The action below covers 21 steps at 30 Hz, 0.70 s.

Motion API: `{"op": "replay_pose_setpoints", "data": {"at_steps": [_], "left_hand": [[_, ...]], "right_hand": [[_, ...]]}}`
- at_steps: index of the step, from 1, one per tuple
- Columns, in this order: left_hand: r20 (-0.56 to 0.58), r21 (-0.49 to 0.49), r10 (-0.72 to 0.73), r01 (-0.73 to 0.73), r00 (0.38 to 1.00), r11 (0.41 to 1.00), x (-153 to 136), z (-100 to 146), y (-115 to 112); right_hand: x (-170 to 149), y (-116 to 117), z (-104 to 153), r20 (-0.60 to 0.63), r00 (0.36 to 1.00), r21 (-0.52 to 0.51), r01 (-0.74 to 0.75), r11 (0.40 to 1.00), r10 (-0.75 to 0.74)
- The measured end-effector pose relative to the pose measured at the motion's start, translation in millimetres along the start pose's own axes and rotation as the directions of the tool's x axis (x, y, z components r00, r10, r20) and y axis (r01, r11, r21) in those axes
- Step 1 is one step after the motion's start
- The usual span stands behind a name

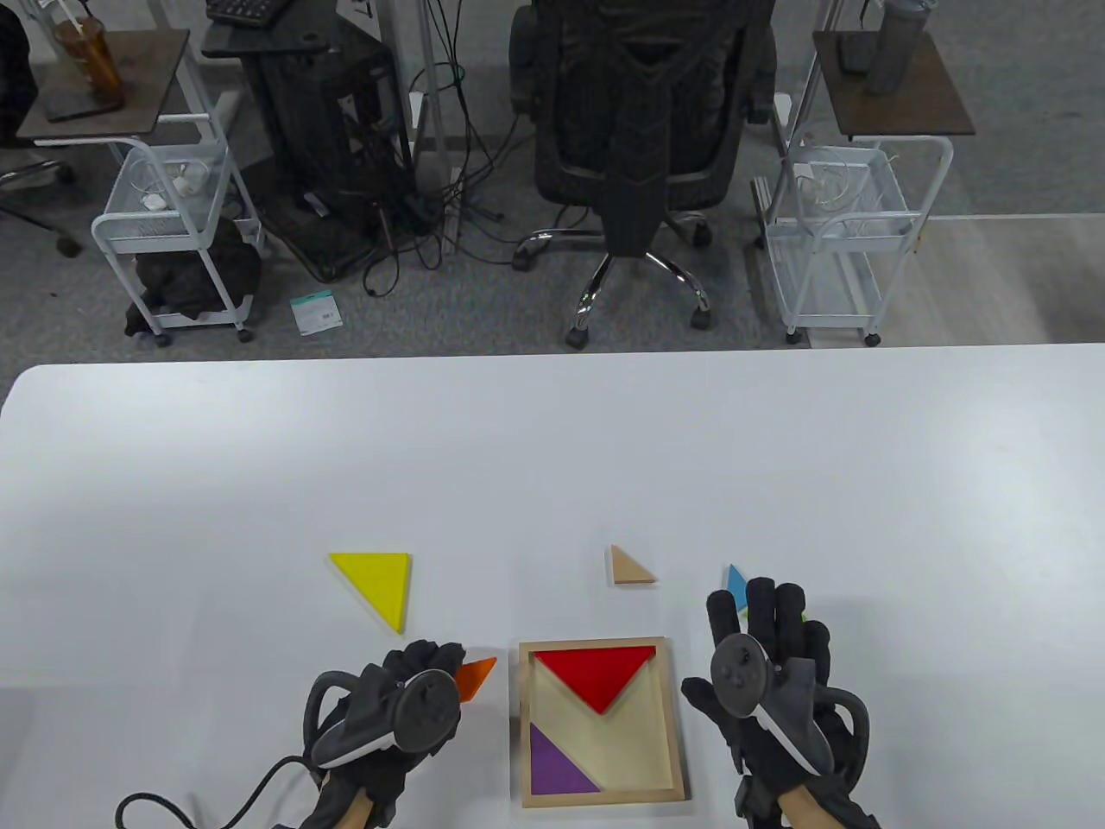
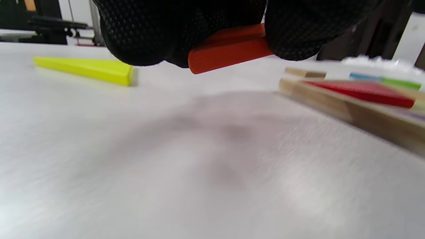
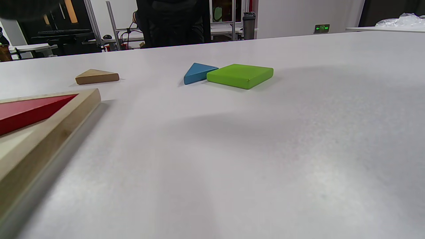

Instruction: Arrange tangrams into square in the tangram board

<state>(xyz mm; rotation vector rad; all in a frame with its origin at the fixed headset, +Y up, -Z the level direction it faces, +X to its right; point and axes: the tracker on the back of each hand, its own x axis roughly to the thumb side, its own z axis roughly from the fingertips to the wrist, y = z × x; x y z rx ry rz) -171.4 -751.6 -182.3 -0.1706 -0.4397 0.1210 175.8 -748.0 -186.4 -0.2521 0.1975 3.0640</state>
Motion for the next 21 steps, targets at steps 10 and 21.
{"op": "replay_pose_setpoints", "data": {"at_steps": [10, 21], "left_hand": [[0.157, 0.171, 0.236, -0.261, 0.959, 0.950, 33.1, 5.6, 6.8], [0.252, 0.112, 0.509, -0.547, 0.823, 0.830, 55.9, 3.5, -2.2]], "right_hand": [[26.9, -5.9, 21.6, 0.122, 0.988, -0.125, -0.082, 0.989, 0.098], [77.2, -3.7, 69.9, 0.398, 0.885, -0.334, -0.108, 0.936, 0.244]]}}
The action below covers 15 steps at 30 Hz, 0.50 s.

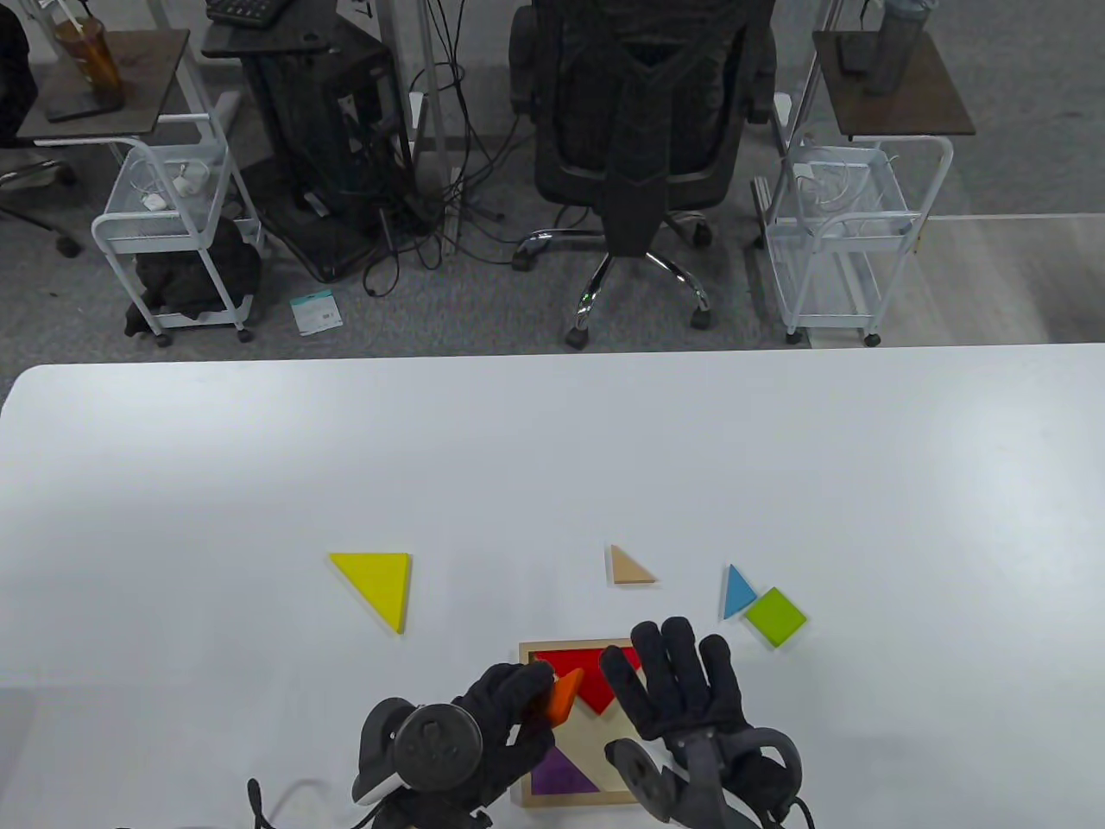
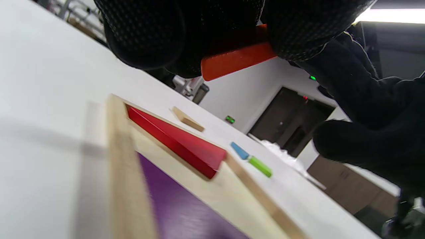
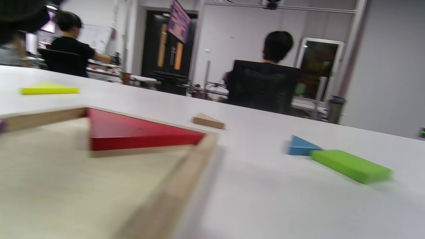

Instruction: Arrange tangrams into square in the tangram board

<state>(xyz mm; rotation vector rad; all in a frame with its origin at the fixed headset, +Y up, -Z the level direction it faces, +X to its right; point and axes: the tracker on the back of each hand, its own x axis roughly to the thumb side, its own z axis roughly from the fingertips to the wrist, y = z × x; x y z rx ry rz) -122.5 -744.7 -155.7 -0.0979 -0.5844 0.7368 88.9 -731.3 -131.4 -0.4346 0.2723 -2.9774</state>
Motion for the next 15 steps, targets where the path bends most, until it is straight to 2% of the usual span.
{"op": "replay_pose_setpoints", "data": {"at_steps": [4, 7, 12, 14, 15], "left_hand": [[-0.015, 0.000, 0.174, -0.174, 0.985, 0.985, -0.6, -1.0, -7.5], [-0.044, 0.010, 0.307, -0.307, 0.951, 0.952, -2.7, -1.5, -12.6], [-0.087, 0.017, 0.553, -0.554, 0.829, 0.832, -6.8, -3.6, -24.8], [-0.091, 0.036, 0.610, -0.610, 0.787, 0.792, -7.9, -4.3, -27.9], [-0.100, 0.042, 0.607, -0.607, 0.788, 0.794, -9.0, -4.3, -28.0]], "right_hand": [[11.2, 0.5, 3.6, 0.058, 0.998, -0.018, 0.031, 0.999, -0.030], [13.4, 2.3, 3.4, 0.082, 0.992, 0.000, 0.096, 0.995, -0.096], [19.0, 2.8, 3.4, 0.107, 0.962, 0.007, 0.253, 0.967, -0.253], [22.7, 3.3, 3.4, 0.113, 0.959, 0.013, 0.261, 0.965, -0.261], [23.1, 3.0, 3.4, 0.114, 0.961, 0.013, 0.253, 0.967, -0.253]]}}
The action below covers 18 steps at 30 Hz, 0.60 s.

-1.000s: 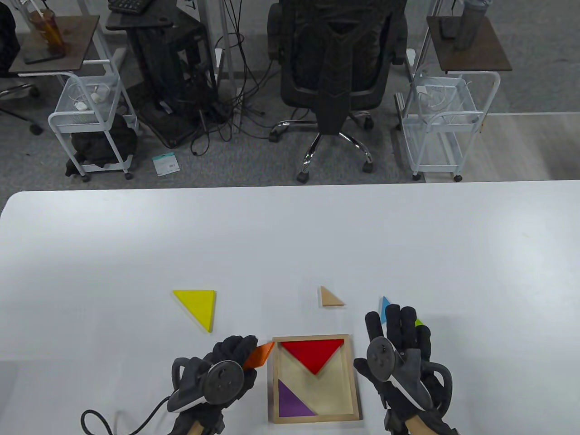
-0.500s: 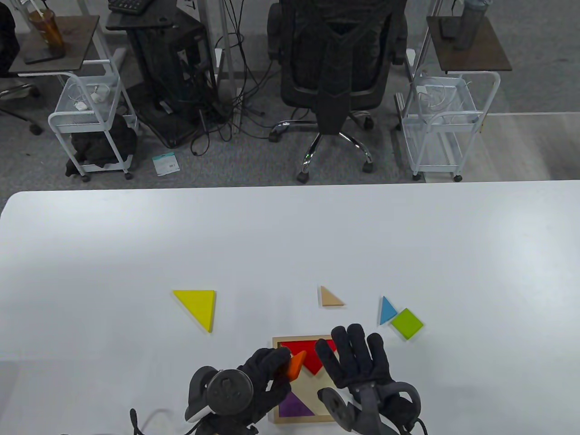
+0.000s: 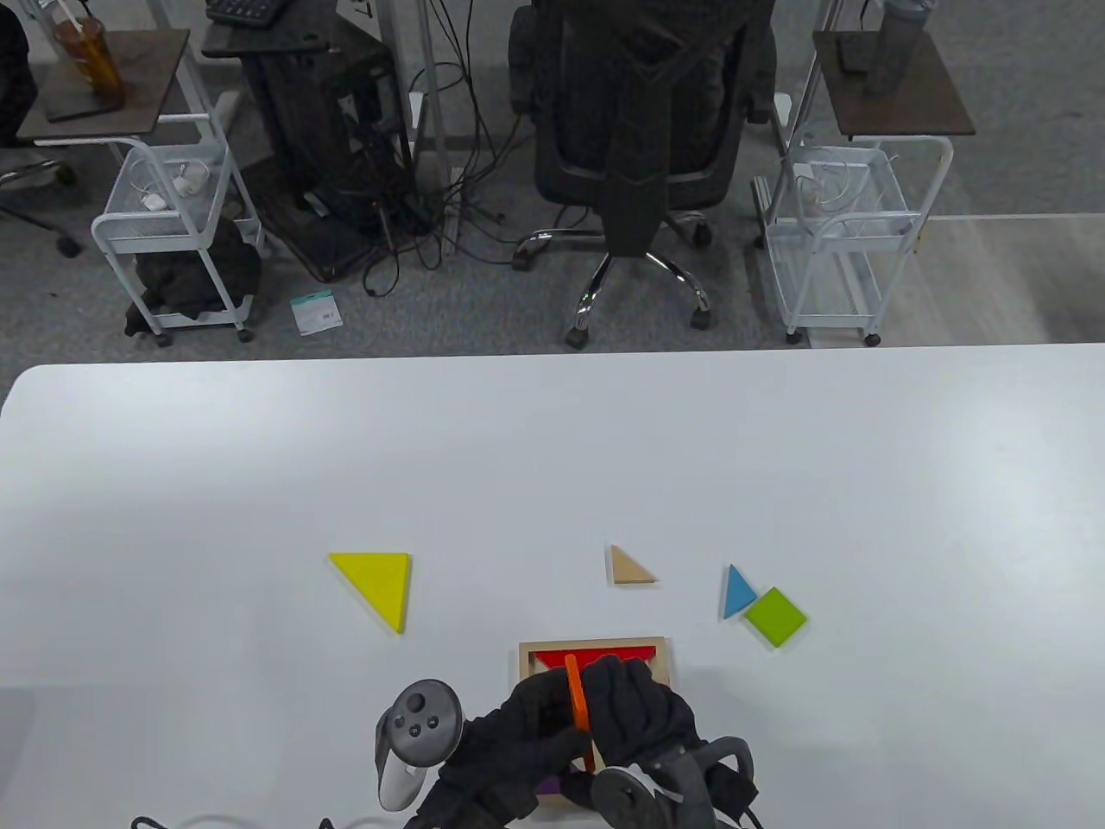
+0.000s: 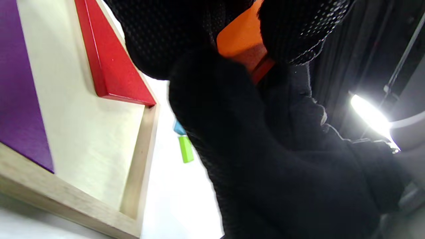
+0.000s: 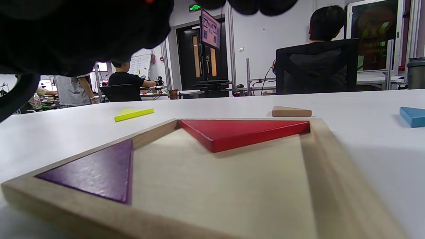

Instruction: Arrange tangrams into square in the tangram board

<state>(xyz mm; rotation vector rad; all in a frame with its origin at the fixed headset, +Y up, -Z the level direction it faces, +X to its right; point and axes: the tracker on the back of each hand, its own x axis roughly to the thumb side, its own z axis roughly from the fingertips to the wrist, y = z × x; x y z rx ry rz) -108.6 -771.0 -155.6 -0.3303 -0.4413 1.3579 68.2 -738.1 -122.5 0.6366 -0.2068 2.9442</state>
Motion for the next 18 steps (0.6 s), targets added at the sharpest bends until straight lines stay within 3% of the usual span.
{"op": "replay_pose_setpoints", "data": {"at_steps": [4, 10, 14, 18], "left_hand": [[0.005, 0.005, 0.006, -0.006, 1.000, 1.000, -1.4, 0.1, 3.0], [0.011, 0.007, 0.026, -0.026, 1.000, 1.000, -2.9, 1.2, 5.8], [0.008, 0.014, 0.038, -0.038, 0.999, 0.999, -4.9, 2.9, 11.5], [0.041, 0.115, -0.019, 0.014, 0.999, 0.993, -1.9, 6.8, 25.5]], "right_hand": [[0.5, 1.2, -1.7, 0.010, 0.999, 0.021, 0.046, 0.999, -0.046], [-13.7, -0.7, -7.0, -0.036, 0.968, 0.046, 0.252, 0.967, -0.250], [-32.9, -3.8, -11.7, -0.092, 0.870, 0.050, 0.490, 0.870, -0.485], [-49.9, 1.9, -16.7, -0.129, 0.738, 0.111, 0.674, 0.730, -0.662]]}}
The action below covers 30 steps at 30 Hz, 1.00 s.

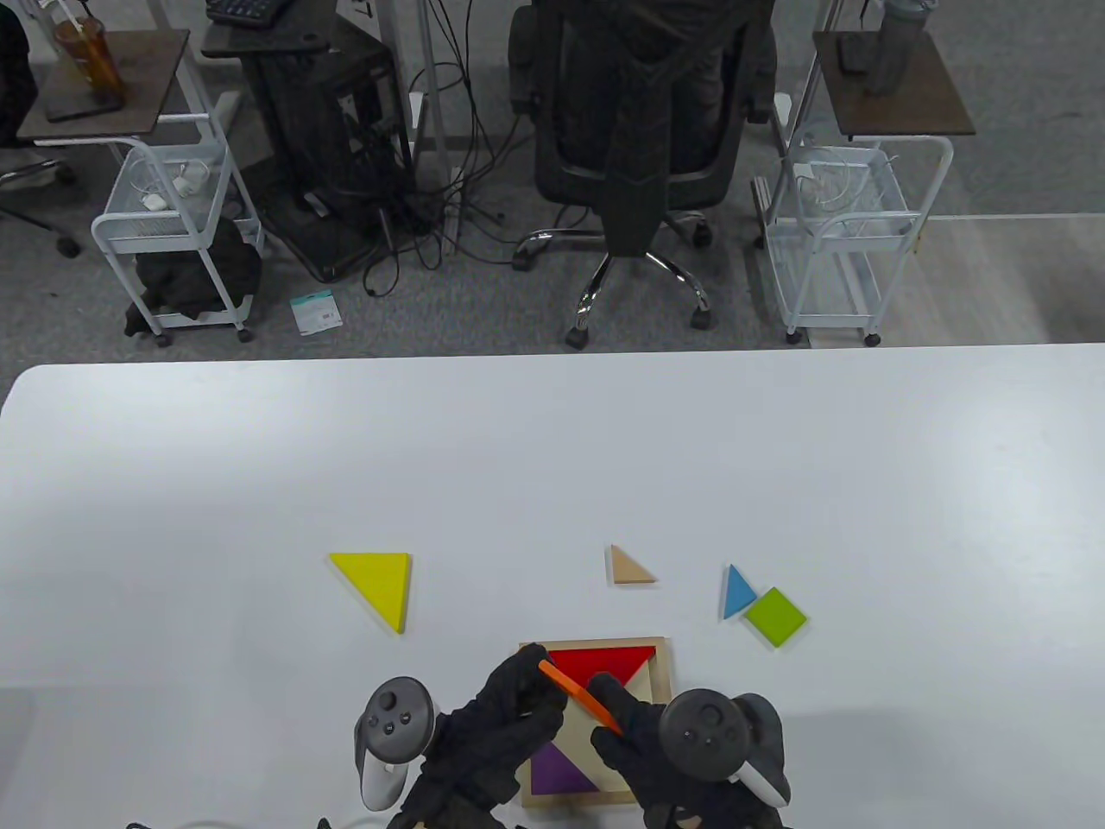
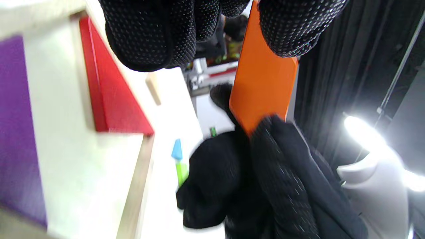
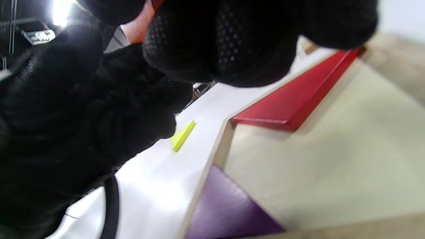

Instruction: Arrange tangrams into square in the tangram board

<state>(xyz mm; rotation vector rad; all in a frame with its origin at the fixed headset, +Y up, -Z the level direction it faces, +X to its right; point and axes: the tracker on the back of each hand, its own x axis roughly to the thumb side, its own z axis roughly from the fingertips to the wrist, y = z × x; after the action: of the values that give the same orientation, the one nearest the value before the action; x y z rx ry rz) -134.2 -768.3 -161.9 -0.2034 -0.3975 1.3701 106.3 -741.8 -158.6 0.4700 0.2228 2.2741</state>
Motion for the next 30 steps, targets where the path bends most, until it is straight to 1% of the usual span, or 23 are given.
{"op": "replay_pose_setpoints", "data": {"at_steps": [2, 4, 7, 10, 12, 14, 17, 18, 20, 22, 23, 24, 25, 27, 28, 30], "left_hand": [[0.042, 0.002, -0.030, 0.030, 0.999, 1.000, 2.2, 0.1, 7.6], [0.054, -0.011, -0.049, 0.050, 0.997, 0.999, 3.1, -0.5, 10.7], [0.054, -0.049, -0.051, 0.054, 0.997, 0.997, 1.9, -2.3, 10.3], [0.041, -0.099, -0.047, 0.051, 0.998, 0.994, 1.1, -3.8, 6.9], [0.010, -0.066, -0.077, 0.078, 0.997, 0.995, 0.5, -3.4, 7.3], [-0.005, -0.074, -0.092, 0.091, 0.996, 0.993, 0.5, -3.6, 8.1], [-0.007, -0.055, -0.102, 0.102, 0.995, 0.993, 1.3, -2.6, 9.9], [-0.010, -0.024, -0.103, 0.103, 0.995, 0.994, 1.9, -1.8, 11.0], [-0.034, 0.025, -0.113, 0.114, 0.993, 0.993, 2.8, 0.1, 13.5], [-0.080, 0.069, -0.139, 0.145, 0.987, 0.987, 3.6, 2.4, 15.7], [-0.102, 0.085, -0.149, 0.158, 0.984, 0.984, 3.3, 3.2, 15.9], [-0.125, 0.098, -0.160, 0.173, 0.979, 0.980, 2.4, 3.8, 15.4], [-0.138, 0.102, -0.165, 0.180, 0.977, 0.978, 2.2, 4.2, 14.8], [-0.172, 0.117, -0.166, 0.187, 0.971, 0.975, 1.6, 5.3, 11.3], [-0.179, 0.116, -0.164, 0.187, 0.970, 0.976, 1.4, 5.4, 10.0], [-0.195, 0.101, -0.152, 0.174, 0.969, 0.980, 1.2, 5.7, 5.6]], "right_hand": [[-8.2, -0.4, -3.1, -0.017, 0.996, 0.037, 0.084, 0.996, -0.084], [-13.1, 1.3, -5.5, -0.020, 0.992, 0.081, 0.129, 0.988, -0.127], [-16.9, 6.8, -7.5, -0.024, 0.988, 0.140, 0.157, 0.978, -0.155], [-18.0, 11.9, -8.4, -0.024, 0.985, 0.174, 0.171, 0.970, -0.170], [-18.8, 14.3, -8.8, -0.023, 0.982, 0.193, 0.190, 0.963, -0.189], [-18.4, 14.8, -9.0, -0.022, 0.982, 0.195, 0.190, 0.962, -0.190], [-16.5, 12.2, -7.7, -0.024, 0.989, 0.152, 0.147, 0.977, -0.145], [-15.0, 9.5, -6.1, -0.031, 0.994, 0.106, 0.112, 0.988, -0.109], [-10.7, 4.5, -1.5, -0.043, 0.999, 0.015, 0.018, 1.000, -0.017], [-0.4, 1.5, 5.3, -0.048, 0.987, -0.094, -0.157, 0.983, 0.153], [6.2, 2.4, 8.4, -0.046, 0.966, -0.137, -0.260, 0.956, 0.256], [15.2, 5.9, 12.2, -0.047, 0.921, -0.180, -0.388, 0.904, 0.386], [20.7, 8.9, 14.4, -0.050, 0.885, -0.206, -0.463, 0.862, 0.463], [36.6, 22.7, 20.8, -0.048, 0.755, -0.276, -0.639, 0.718, 0.654], [41.5, 27.6, 22.8, -0.052, 0.710, -0.305, -0.681, 0.666, 0.702], [52.6, 38.8, 26.6, -0.061, 0.592, -0.362, -0.763, 0.535, 0.803]]}}
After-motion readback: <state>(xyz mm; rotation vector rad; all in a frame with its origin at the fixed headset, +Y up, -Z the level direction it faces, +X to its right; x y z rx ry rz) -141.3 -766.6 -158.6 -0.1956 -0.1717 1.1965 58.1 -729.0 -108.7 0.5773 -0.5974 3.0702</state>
